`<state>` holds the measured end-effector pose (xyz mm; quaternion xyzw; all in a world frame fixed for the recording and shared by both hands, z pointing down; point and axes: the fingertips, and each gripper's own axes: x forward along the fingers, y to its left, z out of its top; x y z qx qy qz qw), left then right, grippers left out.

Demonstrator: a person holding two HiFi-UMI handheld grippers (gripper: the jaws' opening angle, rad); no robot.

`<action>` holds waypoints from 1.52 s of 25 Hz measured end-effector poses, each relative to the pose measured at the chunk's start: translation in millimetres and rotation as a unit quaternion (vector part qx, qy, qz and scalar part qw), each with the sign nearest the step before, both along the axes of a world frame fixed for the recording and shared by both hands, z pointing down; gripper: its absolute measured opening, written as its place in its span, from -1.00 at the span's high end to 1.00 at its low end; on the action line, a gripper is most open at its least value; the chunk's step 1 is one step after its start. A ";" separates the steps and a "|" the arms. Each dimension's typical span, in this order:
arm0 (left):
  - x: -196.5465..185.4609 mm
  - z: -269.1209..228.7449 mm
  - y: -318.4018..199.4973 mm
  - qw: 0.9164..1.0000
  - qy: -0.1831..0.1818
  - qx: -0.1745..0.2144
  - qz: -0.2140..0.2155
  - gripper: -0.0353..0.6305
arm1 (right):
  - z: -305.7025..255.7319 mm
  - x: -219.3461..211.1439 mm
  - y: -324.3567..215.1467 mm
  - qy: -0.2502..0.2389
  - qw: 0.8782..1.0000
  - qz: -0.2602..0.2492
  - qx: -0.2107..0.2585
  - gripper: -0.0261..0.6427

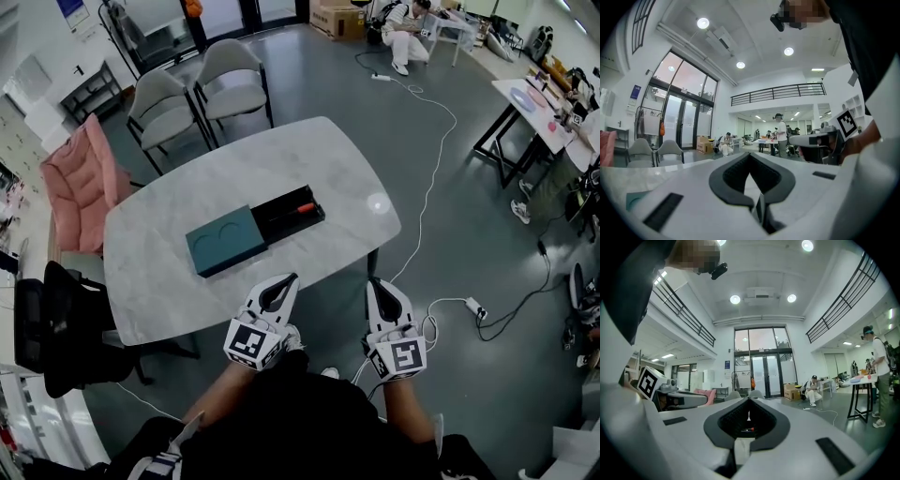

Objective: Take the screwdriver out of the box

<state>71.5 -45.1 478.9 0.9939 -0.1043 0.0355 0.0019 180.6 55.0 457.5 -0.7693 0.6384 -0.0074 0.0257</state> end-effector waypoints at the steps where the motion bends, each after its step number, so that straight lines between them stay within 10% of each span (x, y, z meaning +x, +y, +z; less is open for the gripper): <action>1: 0.4 0.4 -8.9 1.000 0.001 -0.001 -0.001 0.88 | -1.3 2.0 -10.0 0.001 1.000 0.000 0.000 0.85; 24: -46.9 -5.9 -152.2 0.998 0.022 0.012 -0.051 0.88 | 2.0 -41.9 -173.7 0.034 0.996 -0.074 -0.031 0.85; 38: -32.3 -0.8 -187.3 0.992 -0.011 0.004 -0.126 0.88 | 15.8 13.6 -234.7 0.032 0.988 -0.138 -0.059 0.85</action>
